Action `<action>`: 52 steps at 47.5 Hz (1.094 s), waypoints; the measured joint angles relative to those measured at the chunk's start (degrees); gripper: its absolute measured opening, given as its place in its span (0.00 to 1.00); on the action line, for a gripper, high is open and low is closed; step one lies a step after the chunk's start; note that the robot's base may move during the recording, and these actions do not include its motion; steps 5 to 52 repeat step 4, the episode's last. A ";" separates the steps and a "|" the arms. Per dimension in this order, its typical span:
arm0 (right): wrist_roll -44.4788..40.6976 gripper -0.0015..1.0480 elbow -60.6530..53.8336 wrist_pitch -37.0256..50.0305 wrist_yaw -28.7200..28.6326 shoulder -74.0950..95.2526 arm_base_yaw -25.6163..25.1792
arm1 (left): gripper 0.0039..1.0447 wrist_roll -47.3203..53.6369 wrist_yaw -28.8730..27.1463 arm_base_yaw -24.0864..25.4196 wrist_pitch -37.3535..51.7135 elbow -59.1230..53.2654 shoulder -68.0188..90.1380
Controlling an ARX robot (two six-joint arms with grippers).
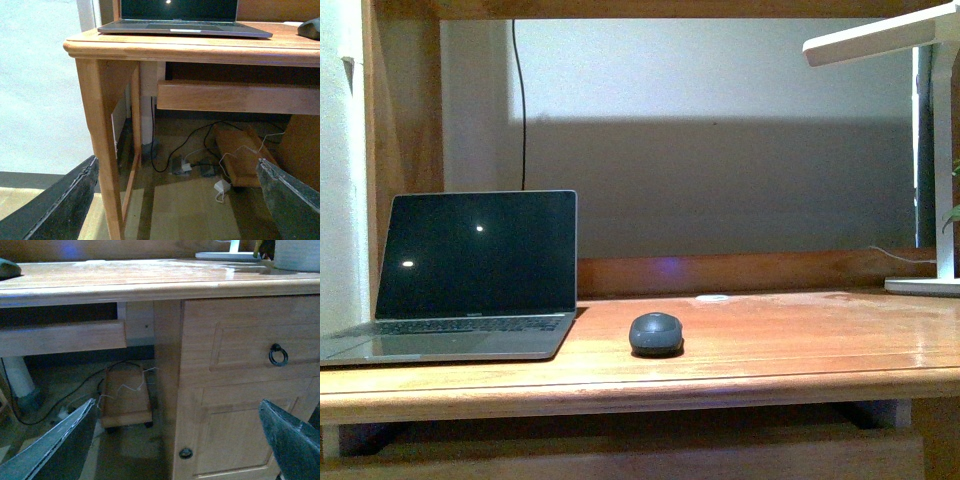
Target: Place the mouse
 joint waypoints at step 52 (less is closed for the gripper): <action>0.00 0.93 0.00 0.00 0.00 0.00 0.00 | 0.93 0.00 0.00 0.00 -0.02 0.00 0.00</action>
